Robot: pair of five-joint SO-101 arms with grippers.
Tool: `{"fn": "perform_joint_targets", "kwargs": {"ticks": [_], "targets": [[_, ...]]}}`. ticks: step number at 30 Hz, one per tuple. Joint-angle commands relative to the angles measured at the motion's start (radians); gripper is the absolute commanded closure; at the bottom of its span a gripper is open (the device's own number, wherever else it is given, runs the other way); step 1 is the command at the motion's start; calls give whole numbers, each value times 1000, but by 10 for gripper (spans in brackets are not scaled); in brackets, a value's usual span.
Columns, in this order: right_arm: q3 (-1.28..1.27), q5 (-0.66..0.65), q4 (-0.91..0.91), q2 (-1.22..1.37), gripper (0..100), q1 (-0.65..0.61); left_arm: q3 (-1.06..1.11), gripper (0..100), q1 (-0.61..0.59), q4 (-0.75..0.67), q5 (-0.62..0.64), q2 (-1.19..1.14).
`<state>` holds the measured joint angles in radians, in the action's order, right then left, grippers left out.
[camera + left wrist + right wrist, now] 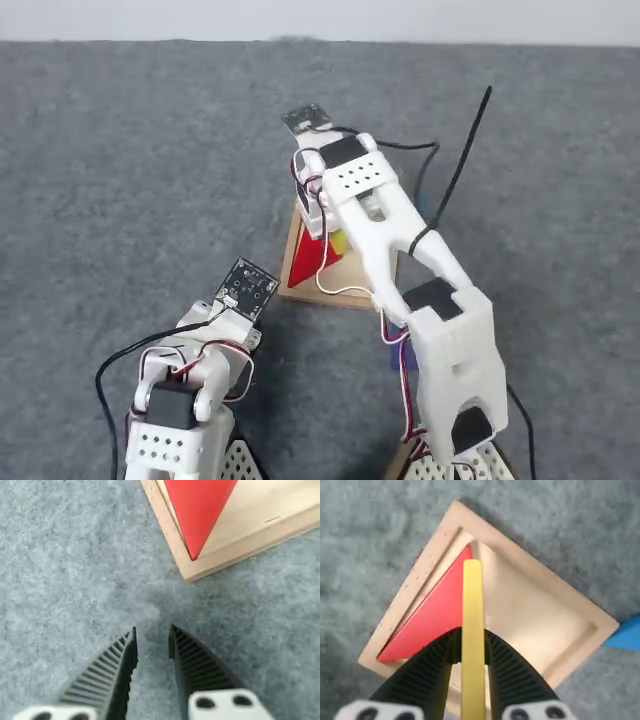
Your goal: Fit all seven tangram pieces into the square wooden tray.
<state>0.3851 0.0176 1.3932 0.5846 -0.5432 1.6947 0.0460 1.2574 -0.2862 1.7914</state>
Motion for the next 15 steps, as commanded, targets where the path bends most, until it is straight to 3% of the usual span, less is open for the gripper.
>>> {"fn": "perform_joint_targets", "kwargs": {"ticks": [1, 15], "targets": [[9, 14, -21, 10, 950, -19, -12, 902, -6, -2, -9, 11], [63, -29, -10, 45, 805, 4, -12, 902, -6, -2, -9, 11]]}}
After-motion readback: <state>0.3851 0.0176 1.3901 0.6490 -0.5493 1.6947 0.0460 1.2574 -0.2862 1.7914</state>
